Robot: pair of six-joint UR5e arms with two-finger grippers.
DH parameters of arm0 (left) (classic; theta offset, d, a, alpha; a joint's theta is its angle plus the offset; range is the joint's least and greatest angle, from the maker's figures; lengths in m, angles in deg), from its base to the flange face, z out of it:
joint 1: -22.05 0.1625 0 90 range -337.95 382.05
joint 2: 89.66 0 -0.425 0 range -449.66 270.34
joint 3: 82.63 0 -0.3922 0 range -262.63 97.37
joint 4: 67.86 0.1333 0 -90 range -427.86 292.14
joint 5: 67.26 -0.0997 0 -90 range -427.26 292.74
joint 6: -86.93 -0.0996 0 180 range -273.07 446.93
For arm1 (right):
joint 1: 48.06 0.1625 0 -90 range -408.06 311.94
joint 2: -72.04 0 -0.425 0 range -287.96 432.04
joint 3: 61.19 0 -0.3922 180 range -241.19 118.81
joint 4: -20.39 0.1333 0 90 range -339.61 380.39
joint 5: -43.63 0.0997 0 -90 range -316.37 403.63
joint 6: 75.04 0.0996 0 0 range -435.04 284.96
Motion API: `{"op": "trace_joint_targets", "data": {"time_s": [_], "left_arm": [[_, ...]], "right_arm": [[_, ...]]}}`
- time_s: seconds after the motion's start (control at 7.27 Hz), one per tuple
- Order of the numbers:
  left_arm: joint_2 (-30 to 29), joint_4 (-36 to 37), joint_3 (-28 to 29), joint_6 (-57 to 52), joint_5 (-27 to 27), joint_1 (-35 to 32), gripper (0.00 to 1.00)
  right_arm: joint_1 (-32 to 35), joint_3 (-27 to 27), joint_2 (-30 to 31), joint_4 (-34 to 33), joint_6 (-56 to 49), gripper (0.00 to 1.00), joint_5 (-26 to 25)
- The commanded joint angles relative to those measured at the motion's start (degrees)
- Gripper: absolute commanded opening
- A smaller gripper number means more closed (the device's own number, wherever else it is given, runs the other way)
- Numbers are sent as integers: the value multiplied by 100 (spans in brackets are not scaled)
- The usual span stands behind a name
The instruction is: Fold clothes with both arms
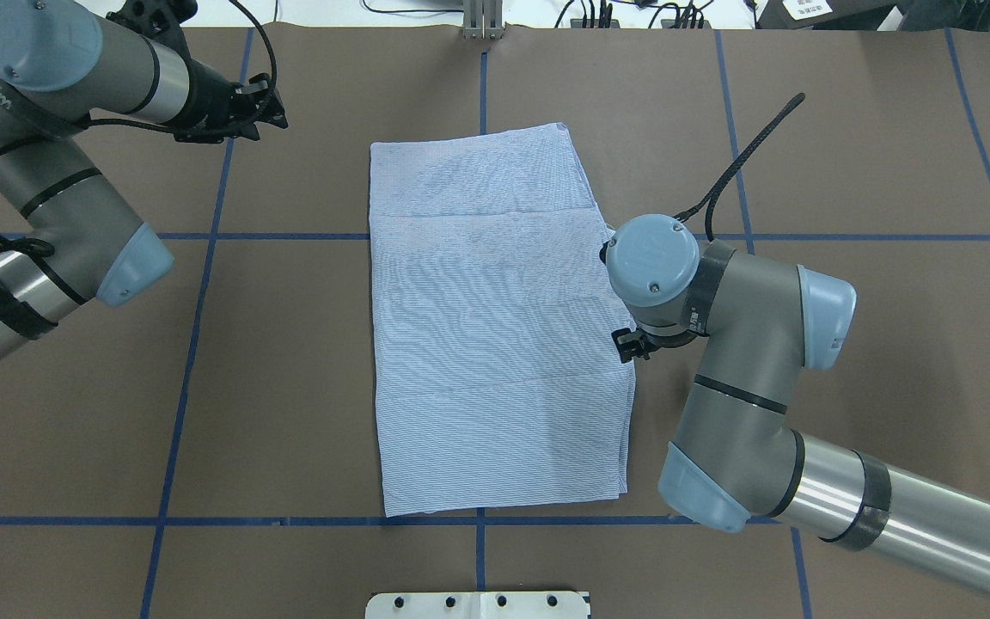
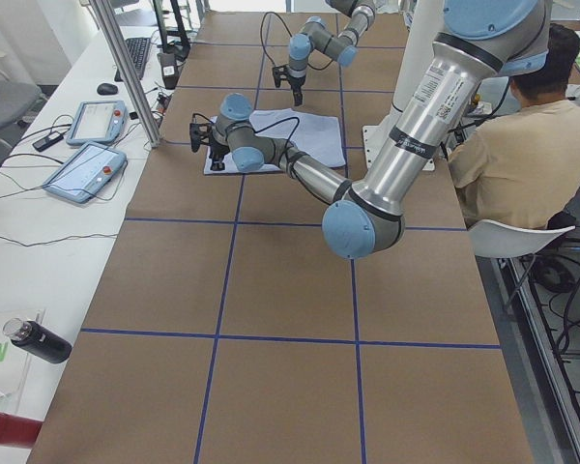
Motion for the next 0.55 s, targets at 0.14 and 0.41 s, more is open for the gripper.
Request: {"op": "trace_joint_targets", "data": {"time_s": [0.14,0.41], "left_arm": [[7,30,-134,-2,1,-12,49],[-2,30,-126,-2,-8,14,49]], "right_arm": [[-557,-560,45,106,2534,100,-17],[-840,-805,219,919,4406,100,-43]]}}
